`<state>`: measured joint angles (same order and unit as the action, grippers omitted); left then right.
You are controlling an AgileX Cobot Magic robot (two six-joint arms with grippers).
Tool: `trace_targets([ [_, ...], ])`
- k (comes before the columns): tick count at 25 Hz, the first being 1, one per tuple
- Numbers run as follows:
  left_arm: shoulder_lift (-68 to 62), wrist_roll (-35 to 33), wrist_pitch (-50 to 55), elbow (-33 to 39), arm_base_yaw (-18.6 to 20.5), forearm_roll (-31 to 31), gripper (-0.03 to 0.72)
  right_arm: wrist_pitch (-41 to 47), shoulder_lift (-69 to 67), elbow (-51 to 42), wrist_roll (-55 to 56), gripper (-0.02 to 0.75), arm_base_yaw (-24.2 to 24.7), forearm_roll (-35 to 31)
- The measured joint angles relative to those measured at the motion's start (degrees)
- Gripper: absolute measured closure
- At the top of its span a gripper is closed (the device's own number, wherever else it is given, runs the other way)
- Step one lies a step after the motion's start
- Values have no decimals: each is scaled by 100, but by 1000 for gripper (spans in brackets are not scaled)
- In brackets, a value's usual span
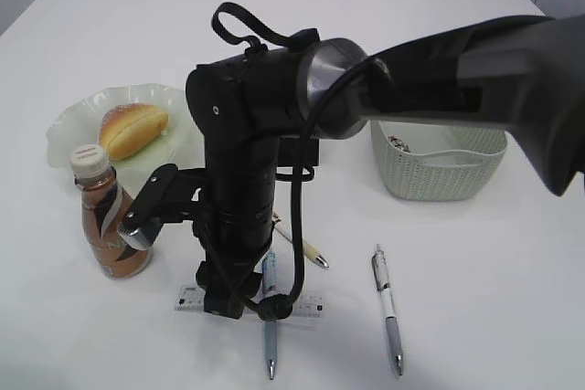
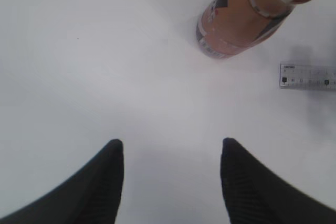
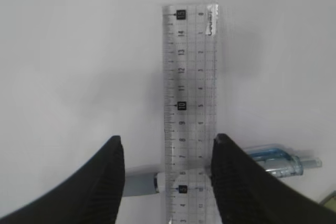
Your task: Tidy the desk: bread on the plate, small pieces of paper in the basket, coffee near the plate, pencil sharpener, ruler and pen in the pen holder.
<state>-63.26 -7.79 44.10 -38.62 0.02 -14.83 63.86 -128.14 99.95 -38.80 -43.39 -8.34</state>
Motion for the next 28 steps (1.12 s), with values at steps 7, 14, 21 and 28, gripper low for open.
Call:
trace_targets([
  [7,0,0,-10,0,0,-8,255,-26,-174,9,38,341,0,120],
  [14,0,0,-10,0,0,-30,255,-157,-208,9,60,341,0,143],
  [21,0,0,-10,0,0,-30,255,-183,-280,9,119,341,0,187],
  [28,0,0,-10,0,0,-30,255,-232,-293,9,187,341,0,376],
])
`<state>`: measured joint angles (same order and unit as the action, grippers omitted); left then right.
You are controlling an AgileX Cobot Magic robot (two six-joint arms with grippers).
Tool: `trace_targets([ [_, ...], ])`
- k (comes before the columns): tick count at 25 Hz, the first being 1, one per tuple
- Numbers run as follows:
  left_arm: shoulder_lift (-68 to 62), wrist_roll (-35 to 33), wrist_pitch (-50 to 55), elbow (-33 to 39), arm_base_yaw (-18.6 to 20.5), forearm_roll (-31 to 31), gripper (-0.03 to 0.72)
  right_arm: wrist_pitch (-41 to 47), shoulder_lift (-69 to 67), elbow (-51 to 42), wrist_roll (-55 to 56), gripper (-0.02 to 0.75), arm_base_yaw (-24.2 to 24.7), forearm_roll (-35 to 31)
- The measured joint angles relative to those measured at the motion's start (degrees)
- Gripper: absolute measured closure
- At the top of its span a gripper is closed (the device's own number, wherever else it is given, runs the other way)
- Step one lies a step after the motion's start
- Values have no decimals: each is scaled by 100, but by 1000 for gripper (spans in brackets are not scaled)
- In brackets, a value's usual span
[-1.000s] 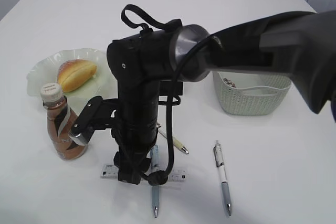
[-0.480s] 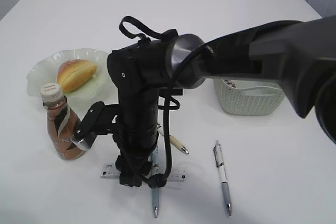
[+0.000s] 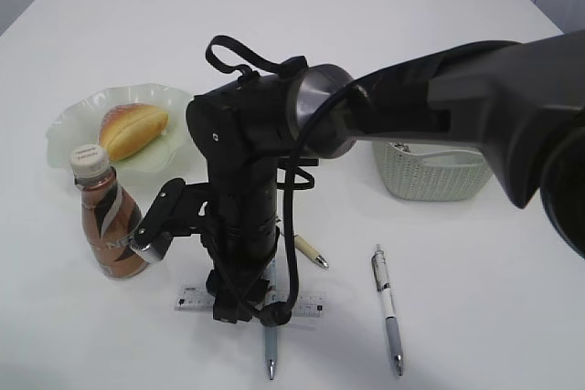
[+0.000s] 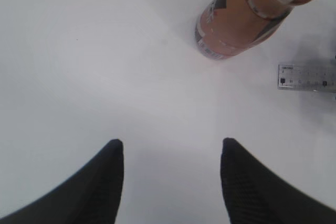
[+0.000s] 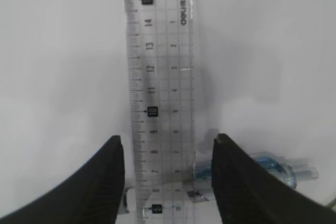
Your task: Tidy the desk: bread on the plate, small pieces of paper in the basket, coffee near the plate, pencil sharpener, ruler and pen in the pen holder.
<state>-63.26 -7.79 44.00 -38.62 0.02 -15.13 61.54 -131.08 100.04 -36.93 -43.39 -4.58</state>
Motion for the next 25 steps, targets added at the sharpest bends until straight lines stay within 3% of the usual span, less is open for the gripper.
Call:
trace_targets([
  [25,0,0,-1,0,0,-13,255,-93,-84,13,0,342,0,-11],
])
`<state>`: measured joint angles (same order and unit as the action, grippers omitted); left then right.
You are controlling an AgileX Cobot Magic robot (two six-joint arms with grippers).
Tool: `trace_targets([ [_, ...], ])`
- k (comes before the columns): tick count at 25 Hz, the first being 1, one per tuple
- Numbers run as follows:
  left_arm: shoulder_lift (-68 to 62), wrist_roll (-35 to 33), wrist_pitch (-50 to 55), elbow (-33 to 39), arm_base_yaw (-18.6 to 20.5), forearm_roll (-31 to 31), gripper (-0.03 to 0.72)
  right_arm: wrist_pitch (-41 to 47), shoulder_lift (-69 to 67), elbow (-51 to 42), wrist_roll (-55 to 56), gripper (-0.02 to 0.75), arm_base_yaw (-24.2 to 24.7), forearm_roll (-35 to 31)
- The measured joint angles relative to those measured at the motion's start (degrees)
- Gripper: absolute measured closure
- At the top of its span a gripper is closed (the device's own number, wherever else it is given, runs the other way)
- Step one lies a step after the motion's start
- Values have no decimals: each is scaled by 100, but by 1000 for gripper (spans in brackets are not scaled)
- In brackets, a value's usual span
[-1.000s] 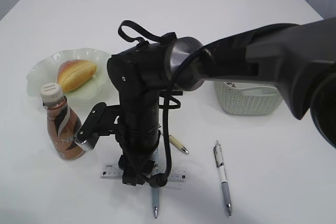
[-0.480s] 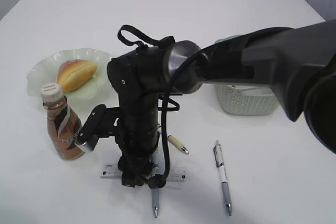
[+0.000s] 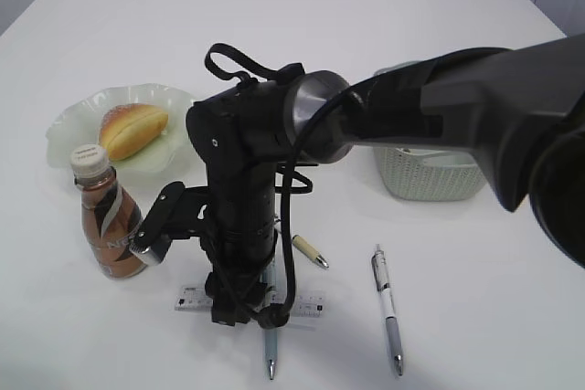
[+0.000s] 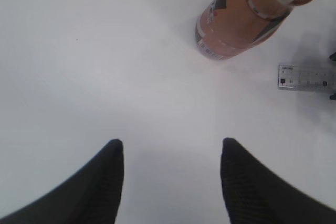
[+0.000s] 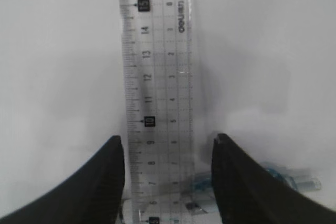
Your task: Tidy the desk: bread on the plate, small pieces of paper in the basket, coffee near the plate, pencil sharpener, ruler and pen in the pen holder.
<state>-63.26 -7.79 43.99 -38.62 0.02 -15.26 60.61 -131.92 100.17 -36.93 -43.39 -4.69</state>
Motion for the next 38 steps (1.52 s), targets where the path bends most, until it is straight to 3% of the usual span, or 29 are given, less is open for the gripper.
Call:
trace_targets([
  [17,0,0,-10,0,0,0,255,-25,-75,14,3,342,0,11],
  [25,0,0,-10,0,0,0,255,-2,-87,66,3,462,0,34],
  [38,0,0,-10,0,0,0,255,56,282,66,12,470,12,9],
])
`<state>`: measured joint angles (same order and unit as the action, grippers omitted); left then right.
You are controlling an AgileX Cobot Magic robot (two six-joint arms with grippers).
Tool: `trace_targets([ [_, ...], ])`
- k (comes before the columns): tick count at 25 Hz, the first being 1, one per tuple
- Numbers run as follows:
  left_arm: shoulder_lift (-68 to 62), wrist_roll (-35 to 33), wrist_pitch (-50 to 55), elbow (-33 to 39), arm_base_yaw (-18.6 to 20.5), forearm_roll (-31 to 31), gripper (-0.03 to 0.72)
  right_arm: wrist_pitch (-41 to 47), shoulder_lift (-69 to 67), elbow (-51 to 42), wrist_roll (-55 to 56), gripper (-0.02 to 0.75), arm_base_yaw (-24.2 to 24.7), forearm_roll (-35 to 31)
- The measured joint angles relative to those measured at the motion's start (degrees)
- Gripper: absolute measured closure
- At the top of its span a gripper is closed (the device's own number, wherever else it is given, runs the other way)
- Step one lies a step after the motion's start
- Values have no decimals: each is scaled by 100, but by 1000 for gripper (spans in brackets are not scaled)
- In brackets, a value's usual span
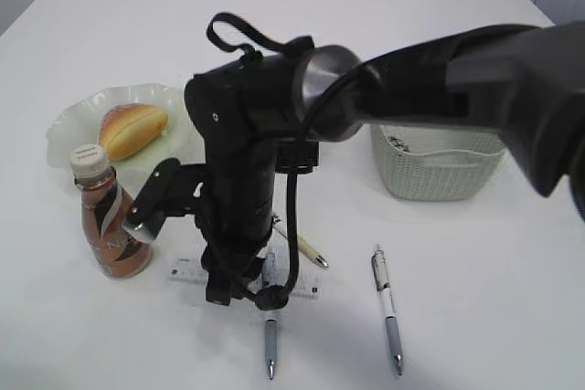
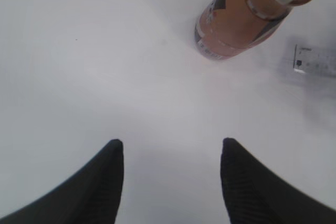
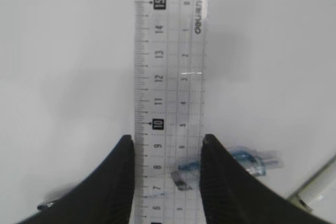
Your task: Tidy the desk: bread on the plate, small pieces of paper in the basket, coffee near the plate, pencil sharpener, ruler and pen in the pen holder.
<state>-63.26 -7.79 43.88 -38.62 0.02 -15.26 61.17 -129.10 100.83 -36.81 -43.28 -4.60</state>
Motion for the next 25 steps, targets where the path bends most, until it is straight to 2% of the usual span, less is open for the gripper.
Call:
trace_targets([
  [6,0,0,0,0,0,0,255,27,758,0,106,470,227,-64],
  [14,0,0,0,0,0,0,255,224,1763,0,372,470,1086,-229],
  [20,0,0,0,0,0,0,255,-90,2050,0,377,470,2032,-1103],
  [25,0,0,19,0,0,0,255,-519,2059,-11,1,470,2495,-2051],
])
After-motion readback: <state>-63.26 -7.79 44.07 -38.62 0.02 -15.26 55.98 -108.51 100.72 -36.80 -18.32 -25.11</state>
